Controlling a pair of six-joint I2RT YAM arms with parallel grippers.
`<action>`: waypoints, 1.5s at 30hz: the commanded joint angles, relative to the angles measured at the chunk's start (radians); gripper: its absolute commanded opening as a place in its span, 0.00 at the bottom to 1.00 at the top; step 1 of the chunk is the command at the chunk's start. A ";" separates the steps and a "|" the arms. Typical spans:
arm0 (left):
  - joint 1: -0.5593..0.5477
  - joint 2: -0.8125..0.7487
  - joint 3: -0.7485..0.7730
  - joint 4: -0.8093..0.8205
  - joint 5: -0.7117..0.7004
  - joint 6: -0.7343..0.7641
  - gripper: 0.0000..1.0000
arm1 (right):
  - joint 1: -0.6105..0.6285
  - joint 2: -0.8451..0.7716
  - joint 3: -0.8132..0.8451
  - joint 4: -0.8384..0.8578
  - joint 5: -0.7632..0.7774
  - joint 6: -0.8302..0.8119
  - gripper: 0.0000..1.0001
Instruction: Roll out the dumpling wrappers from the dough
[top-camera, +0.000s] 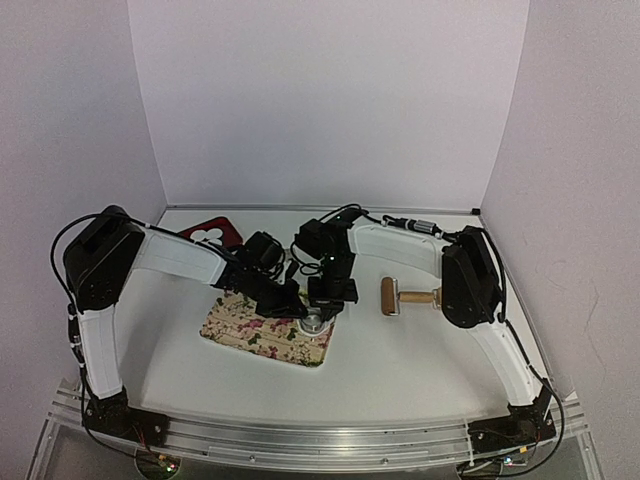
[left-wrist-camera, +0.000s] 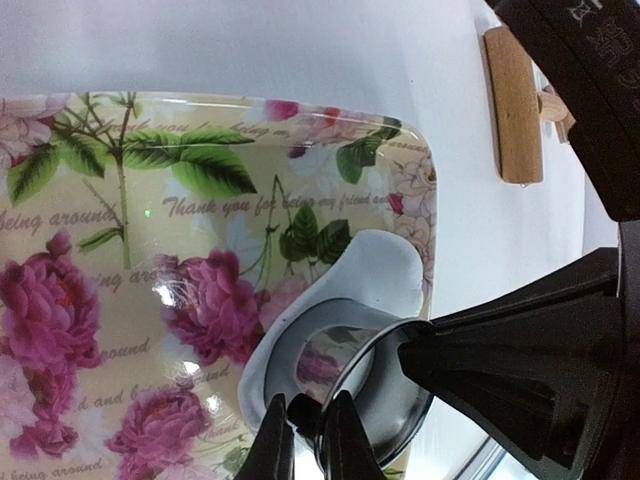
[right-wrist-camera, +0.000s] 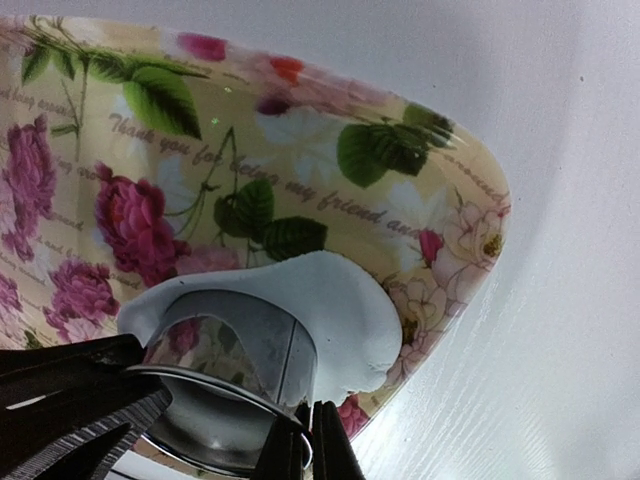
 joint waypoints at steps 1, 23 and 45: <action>-0.031 0.088 -0.010 -0.125 -0.079 0.043 0.10 | 0.047 0.174 -0.044 0.017 0.080 -0.022 0.00; -0.031 -0.173 0.035 -0.131 -0.123 0.025 0.32 | 0.045 0.173 0.014 -0.053 0.132 -0.032 0.00; -0.006 -0.079 -0.048 -0.061 -0.069 -0.062 0.26 | 0.046 0.179 0.034 -0.064 0.132 -0.033 0.00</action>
